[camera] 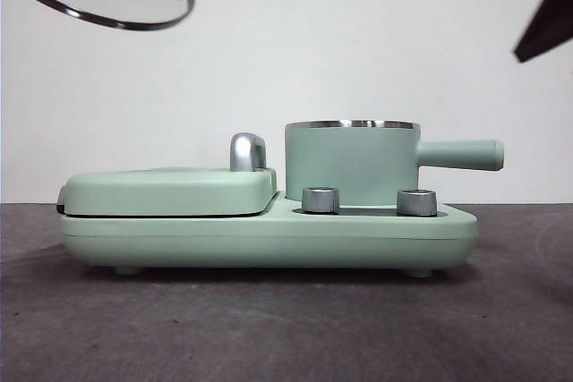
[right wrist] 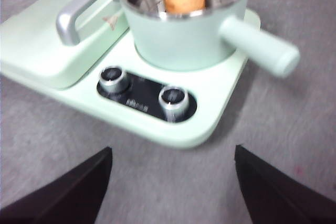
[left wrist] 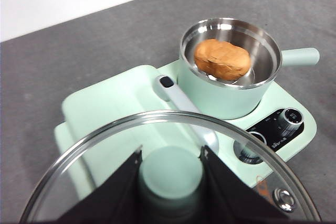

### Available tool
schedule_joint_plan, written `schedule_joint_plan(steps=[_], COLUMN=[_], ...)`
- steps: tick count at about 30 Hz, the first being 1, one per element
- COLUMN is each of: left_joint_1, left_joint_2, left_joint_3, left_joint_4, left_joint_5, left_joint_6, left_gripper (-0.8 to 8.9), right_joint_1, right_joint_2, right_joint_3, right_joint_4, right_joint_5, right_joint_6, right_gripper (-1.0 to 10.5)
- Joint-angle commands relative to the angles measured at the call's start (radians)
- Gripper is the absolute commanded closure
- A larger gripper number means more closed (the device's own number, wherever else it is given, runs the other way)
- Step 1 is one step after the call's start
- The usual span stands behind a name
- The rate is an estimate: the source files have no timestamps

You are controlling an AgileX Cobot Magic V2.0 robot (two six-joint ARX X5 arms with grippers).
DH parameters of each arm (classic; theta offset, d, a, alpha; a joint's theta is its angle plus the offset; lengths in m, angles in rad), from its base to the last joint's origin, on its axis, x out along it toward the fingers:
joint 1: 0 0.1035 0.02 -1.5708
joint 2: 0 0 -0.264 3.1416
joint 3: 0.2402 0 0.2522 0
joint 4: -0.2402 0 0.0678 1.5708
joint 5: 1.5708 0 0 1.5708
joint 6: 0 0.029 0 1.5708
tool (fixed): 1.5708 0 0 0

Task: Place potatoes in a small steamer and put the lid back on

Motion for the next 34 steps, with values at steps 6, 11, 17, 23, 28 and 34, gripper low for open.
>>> schedule_joint_plan(steps=[6,11,17,23,28,34], left_joint_1=[-0.053,-0.114,-0.171,-0.198,-0.202,-0.203], left_joint_2=[0.151,0.280,0.441,0.581,0.687,0.783], left_joint_3=[0.020,0.020,0.031,0.101,0.198,0.283], left_joint_4=[0.201,0.406,0.684,0.796,0.797,0.801], left_joint_5=[0.045,0.045,0.045,0.044,0.044,0.045], left_joint_6=[-0.029,-0.028,-0.028,-0.028,-0.028,-0.021], left_gripper=[8.04,8.04,8.04,8.04,8.05,8.04], right_joint_1=[0.007,0.007,0.007,0.006,0.006,0.006], right_joint_2=[-0.120,-0.127,-0.126,-0.126,-0.126,-0.126], right_joint_3=[0.003,0.003,0.003,0.003,0.003,0.003], right_joint_4=[-0.059,-0.061,-0.063,-0.078,-0.089,-0.089], right_joint_5=[0.027,0.024,0.024,0.025,0.026,0.027], right_joint_6=[0.033,0.032,0.032,0.031,0.024,0.024], right_gripper=[5.9,5.9,5.9,5.9,5.9,5.9])
